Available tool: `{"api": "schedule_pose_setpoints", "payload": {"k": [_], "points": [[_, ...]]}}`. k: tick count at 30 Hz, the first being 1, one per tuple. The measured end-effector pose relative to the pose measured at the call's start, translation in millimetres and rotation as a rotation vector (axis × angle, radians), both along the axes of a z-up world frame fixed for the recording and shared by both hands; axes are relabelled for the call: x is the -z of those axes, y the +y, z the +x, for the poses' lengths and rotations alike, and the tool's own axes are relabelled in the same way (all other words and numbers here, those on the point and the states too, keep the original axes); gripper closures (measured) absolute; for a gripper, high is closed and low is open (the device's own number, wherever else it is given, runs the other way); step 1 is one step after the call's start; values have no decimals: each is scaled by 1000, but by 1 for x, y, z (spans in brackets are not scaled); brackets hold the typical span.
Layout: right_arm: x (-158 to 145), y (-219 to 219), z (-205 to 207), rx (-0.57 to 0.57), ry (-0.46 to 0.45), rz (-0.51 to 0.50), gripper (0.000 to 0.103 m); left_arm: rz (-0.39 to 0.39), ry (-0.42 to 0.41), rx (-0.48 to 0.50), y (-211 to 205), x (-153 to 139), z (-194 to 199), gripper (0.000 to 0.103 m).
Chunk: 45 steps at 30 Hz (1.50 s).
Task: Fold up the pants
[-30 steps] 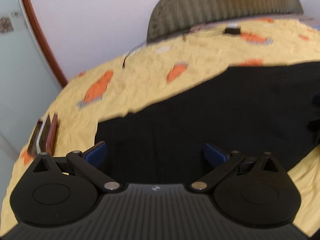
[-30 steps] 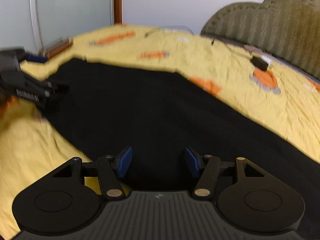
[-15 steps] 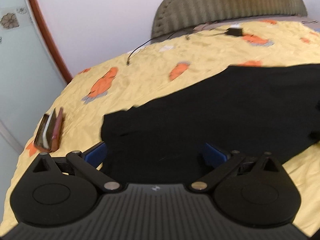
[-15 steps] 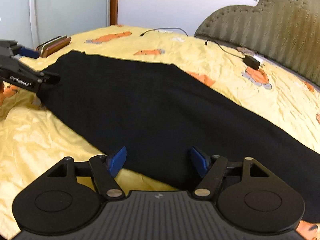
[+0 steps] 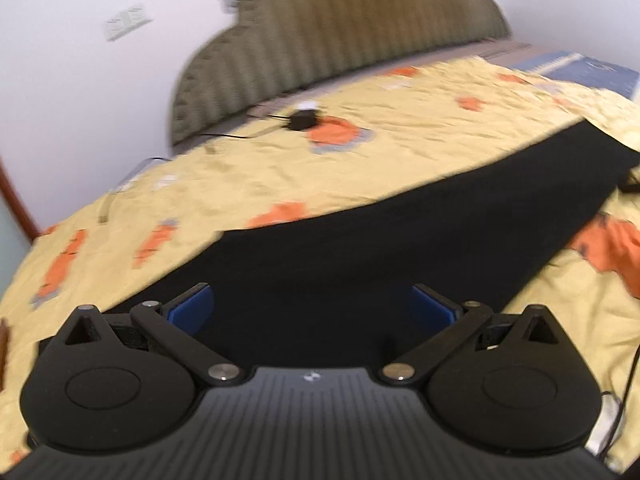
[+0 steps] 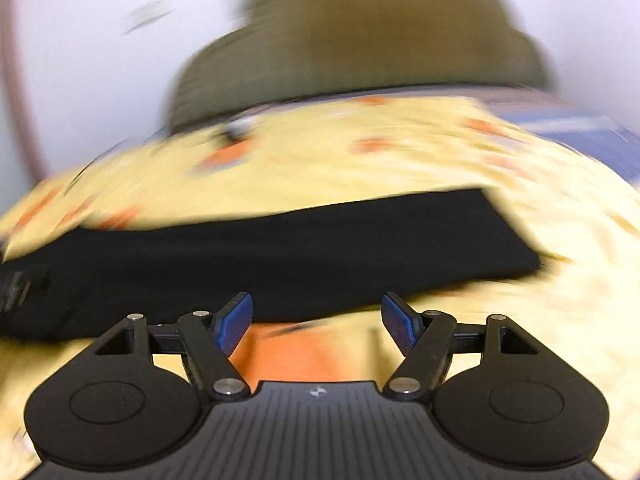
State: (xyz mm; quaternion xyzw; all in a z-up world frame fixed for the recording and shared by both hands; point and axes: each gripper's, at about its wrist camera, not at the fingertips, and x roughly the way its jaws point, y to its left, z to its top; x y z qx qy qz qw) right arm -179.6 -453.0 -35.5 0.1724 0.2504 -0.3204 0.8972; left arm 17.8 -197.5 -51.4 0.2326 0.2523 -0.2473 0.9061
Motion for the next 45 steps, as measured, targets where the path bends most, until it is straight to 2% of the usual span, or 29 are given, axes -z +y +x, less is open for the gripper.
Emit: {"api": "schedule_pose_setpoints", "payload": {"k": [2, 4, 7, 10, 17, 18, 20, 21, 22, 24, 28, 34, 36, 38, 40, 45], "points": [[5, -31, -24, 141, -35, 43, 32, 41, 33, 14, -15, 12, -4, 0], [12, -62, -44, 218, -81, 139, 32, 61, 53, 34, -23, 22, -9, 0], [26, -94, -65, 307, -196, 286, 32, 65, 49, 49, -26, 24, -15, 0], [41, -119, -76, 361, -308, 400, 32, 60, 46, 53, -29, 20, -17, 0], [55, -155, -80, 419, -488, 542, 30, 46, 49, 47, -38, 12, -15, 0], [56, -158, -81, 431, -510, 558, 33, 44, 53, 46, -39, 12, -14, 0], [58, -164, -81, 439, -530, 581, 47, 40, 62, 42, -42, 11, -12, 0], [60, -167, -80, 450, -524, 594, 61, 39, 63, 41, -44, 11, -12, 0], [63, -170, -80, 459, -522, 609, 69, 36, 63, 42, -45, 10, -12, 0], [68, -170, -82, 460, -549, 631, 71, 24, 67, 46, -51, 8, -10, 0], [69, -168, -83, 470, -538, 609, 87, -4, 84, 54, -65, 3, -6, 0], [56, -162, -74, 448, -470, 507, 92, -5, 90, 61, -85, 0, -5, 0], [45, -154, -64, 425, -407, 407, 93, -6, 83, 60, -87, -1, -4, 0], [29, -141, -47, 377, -306, 256, 94, -1, 75, 51, -87, -2, -2, 0], [15, -128, -32, 322, -244, 141, 94, 7, 66, 27, -85, -1, 2, 0], [-6, -109, -3, 235, -169, 6, 94, 14, 63, -71, -66, -3, 18, 0]]}}
